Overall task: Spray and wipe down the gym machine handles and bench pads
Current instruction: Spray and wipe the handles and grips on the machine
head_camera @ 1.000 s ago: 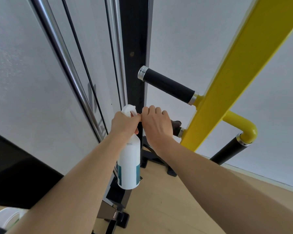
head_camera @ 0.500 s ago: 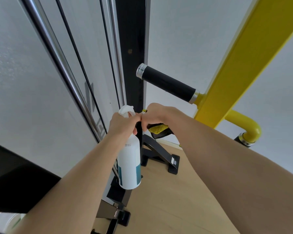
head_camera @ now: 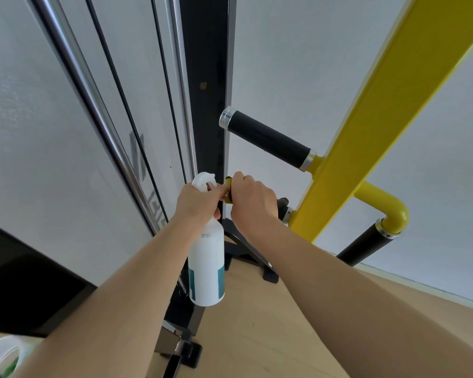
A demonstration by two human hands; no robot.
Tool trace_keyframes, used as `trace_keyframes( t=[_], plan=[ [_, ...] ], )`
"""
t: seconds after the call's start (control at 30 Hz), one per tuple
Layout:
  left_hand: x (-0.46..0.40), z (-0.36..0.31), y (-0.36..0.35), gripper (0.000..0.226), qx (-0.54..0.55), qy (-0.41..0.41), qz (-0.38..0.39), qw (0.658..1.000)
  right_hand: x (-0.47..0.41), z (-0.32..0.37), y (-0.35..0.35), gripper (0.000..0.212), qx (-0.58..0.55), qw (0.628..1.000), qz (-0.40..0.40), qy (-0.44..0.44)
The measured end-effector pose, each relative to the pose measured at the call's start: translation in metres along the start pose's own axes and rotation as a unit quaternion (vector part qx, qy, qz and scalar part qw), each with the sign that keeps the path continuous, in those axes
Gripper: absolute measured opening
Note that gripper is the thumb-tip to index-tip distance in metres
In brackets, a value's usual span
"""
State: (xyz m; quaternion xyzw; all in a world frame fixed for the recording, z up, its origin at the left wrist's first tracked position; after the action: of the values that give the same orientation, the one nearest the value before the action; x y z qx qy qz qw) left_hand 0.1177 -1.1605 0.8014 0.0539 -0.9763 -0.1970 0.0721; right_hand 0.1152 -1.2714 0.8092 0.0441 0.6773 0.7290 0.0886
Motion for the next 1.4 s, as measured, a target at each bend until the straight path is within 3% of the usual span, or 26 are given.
trace_keyframes(
  t=[0.1,0.2,0.27,0.33,0.43,0.57,0.63,0.73,0.8,0.87,0.97,1.07,1.17,1.27,1.33,1.4],
  plan=[
    [0.001,-0.003,0.002,0.031,-0.006,0.004,0.005,1.000,-0.011,-0.018,0.008,0.027,-0.037,0.989,0.124,-0.078],
    [0.002,-0.005,0.004,0.031,-0.006,0.005,0.009,1.000,-0.018,-0.031,0.016,0.036,-0.064,0.964,0.233,-0.107],
    [0.002,-0.006,0.003,0.027,-0.003,0.004,0.012,1.000,-0.013,-0.028,0.016,0.036,-0.045,0.971,0.204,-0.113],
    [0.001,-0.004,0.003,0.029,0.003,0.004,0.013,1.000,0.001,-0.022,0.013,0.035,0.006,0.989,0.115,-0.097],
    [0.001,-0.005,0.005,0.029,0.017,0.020,0.008,1.000,0.019,-0.020,0.006,0.045,0.081,0.997,-0.010,-0.005],
    [-0.004,-0.002,0.007,0.032,0.015,0.021,0.003,1.000,0.015,-0.008,0.001,0.042,0.098,0.992,-0.050,0.061],
    [-0.007,0.000,0.010,0.035,0.009,0.024,-0.004,1.000,0.003,0.001,0.007,0.032,0.054,0.997,-0.018,0.046],
    [-0.007,0.001,0.015,0.036,0.017,0.040,-0.010,0.999,-0.025,0.010,0.012,0.015,-0.035,0.991,0.125,0.021],
    [-0.006,0.001,0.016,0.036,0.018,0.042,-0.009,0.999,-0.038,0.012,0.011,0.020,-0.056,0.976,0.208,0.003],
    [-0.006,0.000,0.016,0.037,0.016,0.045,-0.012,0.999,-0.044,0.013,0.008,0.023,-0.064,0.971,0.232,-0.011],
    [-0.005,-0.001,0.015,0.032,0.025,0.044,-0.017,0.999,-0.032,0.018,0.006,0.014,-0.061,0.989,0.132,-0.022],
    [-0.004,-0.002,0.014,0.024,0.039,0.019,-0.010,0.999,-0.004,0.018,-0.003,0.035,0.029,0.999,-0.040,0.024],
    [-0.002,-0.002,0.011,0.022,0.037,0.007,0.000,0.999,0.007,0.014,-0.011,0.047,0.056,0.994,-0.067,0.064],
    [-0.006,-0.003,0.005,0.024,0.013,0.009,-0.008,1.000,-0.009,0.013,0.001,0.032,0.024,0.999,-0.013,0.021],
    [-0.008,-0.004,0.002,0.028,0.015,0.031,-0.014,0.999,-0.027,0.011,0.010,0.008,-0.019,0.996,0.091,0.001],
    [-0.009,-0.003,-0.001,0.040,0.020,0.054,-0.014,0.998,-0.042,0.006,0.016,0.016,-0.040,0.976,0.212,0.003]
  ],
)
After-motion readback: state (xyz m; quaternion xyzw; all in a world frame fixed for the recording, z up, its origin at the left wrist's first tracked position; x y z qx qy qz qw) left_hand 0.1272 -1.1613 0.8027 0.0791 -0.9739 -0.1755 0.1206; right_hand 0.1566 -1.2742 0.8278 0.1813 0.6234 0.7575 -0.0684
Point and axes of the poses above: each hand's wrist, its own x-axis away from the middle knuckle, its own y-axis out of the back of the hand, z = x × y, the point moved 2 cm from there along -x, towards the middle knuckle, and after that the axes turned 12 degrees about -y, right-handed, at the moved point
